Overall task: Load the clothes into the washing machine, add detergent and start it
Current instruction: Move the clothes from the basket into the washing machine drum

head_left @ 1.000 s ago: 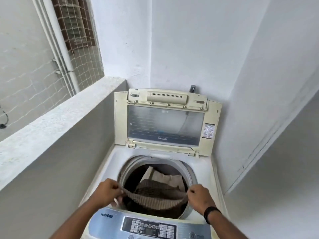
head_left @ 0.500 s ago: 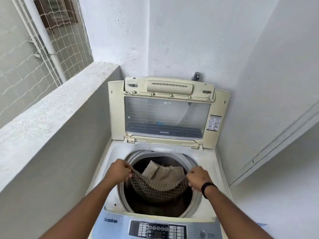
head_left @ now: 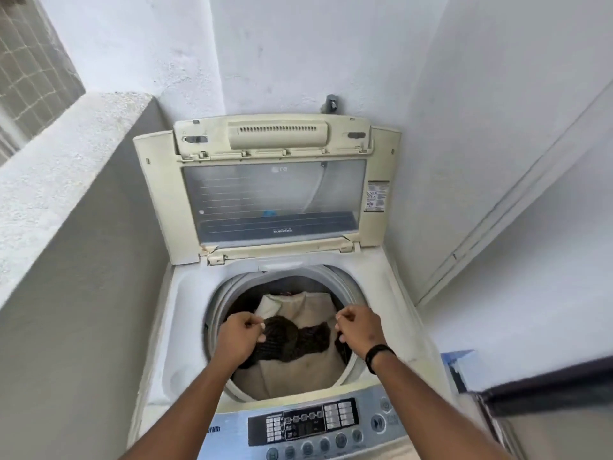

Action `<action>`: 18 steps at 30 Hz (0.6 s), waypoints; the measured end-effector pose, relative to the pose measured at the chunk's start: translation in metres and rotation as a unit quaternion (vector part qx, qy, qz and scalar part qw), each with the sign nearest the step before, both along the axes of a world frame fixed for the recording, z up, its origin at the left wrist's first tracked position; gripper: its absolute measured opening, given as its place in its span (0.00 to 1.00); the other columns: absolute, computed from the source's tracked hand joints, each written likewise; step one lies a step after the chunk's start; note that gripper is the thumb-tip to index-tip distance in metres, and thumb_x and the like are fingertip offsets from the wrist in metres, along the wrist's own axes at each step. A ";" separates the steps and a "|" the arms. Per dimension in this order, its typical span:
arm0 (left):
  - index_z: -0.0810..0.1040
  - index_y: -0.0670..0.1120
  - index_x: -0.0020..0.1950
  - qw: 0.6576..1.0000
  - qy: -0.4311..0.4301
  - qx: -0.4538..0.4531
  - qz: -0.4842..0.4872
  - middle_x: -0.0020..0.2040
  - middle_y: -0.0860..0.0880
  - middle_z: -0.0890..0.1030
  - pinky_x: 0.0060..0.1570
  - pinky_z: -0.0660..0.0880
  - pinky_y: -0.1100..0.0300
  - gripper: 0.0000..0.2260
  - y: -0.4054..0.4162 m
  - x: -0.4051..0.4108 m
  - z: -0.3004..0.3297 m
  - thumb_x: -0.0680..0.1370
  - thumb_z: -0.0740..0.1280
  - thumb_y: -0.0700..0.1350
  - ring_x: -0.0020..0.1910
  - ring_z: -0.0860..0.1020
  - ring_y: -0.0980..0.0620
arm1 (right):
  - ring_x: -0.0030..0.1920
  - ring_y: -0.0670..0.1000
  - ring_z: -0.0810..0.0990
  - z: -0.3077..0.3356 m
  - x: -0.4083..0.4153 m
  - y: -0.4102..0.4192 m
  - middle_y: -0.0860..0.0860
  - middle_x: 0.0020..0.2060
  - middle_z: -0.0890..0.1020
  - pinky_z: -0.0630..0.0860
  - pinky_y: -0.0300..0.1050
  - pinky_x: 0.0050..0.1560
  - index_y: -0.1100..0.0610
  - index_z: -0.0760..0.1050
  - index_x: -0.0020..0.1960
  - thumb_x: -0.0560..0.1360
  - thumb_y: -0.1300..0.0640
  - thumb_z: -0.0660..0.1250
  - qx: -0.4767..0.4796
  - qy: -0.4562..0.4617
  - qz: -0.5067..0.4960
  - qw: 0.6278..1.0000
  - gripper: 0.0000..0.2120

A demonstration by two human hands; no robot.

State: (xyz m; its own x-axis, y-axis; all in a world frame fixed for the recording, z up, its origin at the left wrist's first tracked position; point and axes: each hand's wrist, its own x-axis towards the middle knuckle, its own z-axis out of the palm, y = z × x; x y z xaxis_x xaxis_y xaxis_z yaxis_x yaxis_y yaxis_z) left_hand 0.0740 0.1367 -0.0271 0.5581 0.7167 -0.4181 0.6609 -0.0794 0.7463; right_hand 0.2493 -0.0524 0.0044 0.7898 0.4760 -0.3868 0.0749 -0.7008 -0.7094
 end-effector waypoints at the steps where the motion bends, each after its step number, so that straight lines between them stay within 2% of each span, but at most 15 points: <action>1: 0.83 0.48 0.41 1.000 -0.009 -0.004 -0.001 0.32 0.50 0.85 0.49 0.81 0.52 0.06 -0.007 0.006 -0.002 0.78 0.71 0.41 0.37 0.84 0.53 | 0.38 0.53 0.84 0.004 -0.002 -0.008 0.49 0.36 0.85 0.83 0.49 0.47 0.55 0.81 0.40 0.74 0.59 0.64 0.009 -0.002 -0.012 1.000 0.08; 4: 0.83 0.43 0.37 0.999 -0.029 -0.010 -0.024 0.32 0.47 0.84 0.39 0.76 0.57 0.11 -0.036 0.025 0.000 0.78 0.71 0.46 0.36 0.84 0.49 | 0.33 0.50 0.84 0.015 -0.007 -0.036 0.50 0.35 0.85 0.82 0.45 0.40 0.56 0.81 0.41 0.76 0.57 0.65 0.027 -0.011 -0.043 0.999 0.08; 7: 0.82 0.40 0.38 0.997 -0.058 -0.037 -0.042 0.31 0.46 0.84 0.36 0.73 0.58 0.14 -0.069 0.049 0.001 0.78 0.71 0.48 0.36 0.85 0.50 | 0.33 0.51 0.84 0.023 -0.008 -0.071 0.52 0.35 0.85 0.77 0.38 0.32 0.59 0.81 0.41 0.77 0.59 0.65 0.045 -0.011 -0.091 0.995 0.09; 9: 0.82 0.46 0.38 0.993 -0.078 -0.032 -0.080 0.31 0.49 0.83 0.38 0.76 0.54 0.09 -0.096 0.067 0.001 0.78 0.72 0.47 0.36 0.85 0.49 | 0.31 0.49 0.82 0.031 -0.007 -0.104 0.54 0.35 0.85 0.74 0.35 0.29 0.61 0.81 0.42 0.77 0.61 0.65 0.072 -0.009 -0.146 0.987 0.08; 11: 0.82 0.51 0.44 0.986 -0.103 -0.021 -0.129 0.35 0.50 0.84 0.43 0.80 0.47 0.02 -0.122 0.083 0.004 0.76 0.73 0.46 0.38 0.84 0.48 | 0.30 0.47 0.81 0.037 -0.007 -0.142 0.57 0.37 0.85 0.73 0.34 0.29 0.62 0.81 0.44 0.78 0.60 0.65 0.092 -0.009 -0.198 0.976 0.08; 12: 0.81 0.52 0.47 0.981 -0.113 -0.020 -0.156 0.37 0.50 0.84 0.45 0.80 0.45 0.03 -0.138 0.091 0.008 0.75 0.74 0.47 0.39 0.83 0.48 | 0.30 0.47 0.80 0.040 -0.007 -0.165 0.57 0.37 0.85 0.73 0.33 0.28 0.63 0.81 0.44 0.79 0.60 0.65 0.100 -0.013 -0.224 0.969 0.09; 14: 0.80 0.54 0.50 0.969 -0.132 -0.020 -0.208 0.39 0.50 0.84 0.47 0.81 0.44 0.07 -0.175 0.110 0.017 0.73 0.73 0.51 0.39 0.83 0.48 | 0.30 0.47 0.81 0.043 -0.014 -0.217 0.55 0.36 0.85 0.72 0.34 0.29 0.61 0.81 0.43 0.80 0.58 0.65 0.113 -0.030 -0.277 0.954 0.10; 18: 0.80 0.57 0.50 0.940 -0.154 -0.004 -0.303 0.40 0.53 0.84 0.47 0.80 0.49 0.05 -0.275 0.131 0.040 0.75 0.73 0.50 0.41 0.83 0.50 | 0.29 0.49 0.78 0.043 -0.045 -0.328 0.53 0.33 0.83 0.70 0.35 0.27 0.62 0.79 0.41 0.81 0.54 0.65 0.155 -0.044 -0.393 0.905 0.14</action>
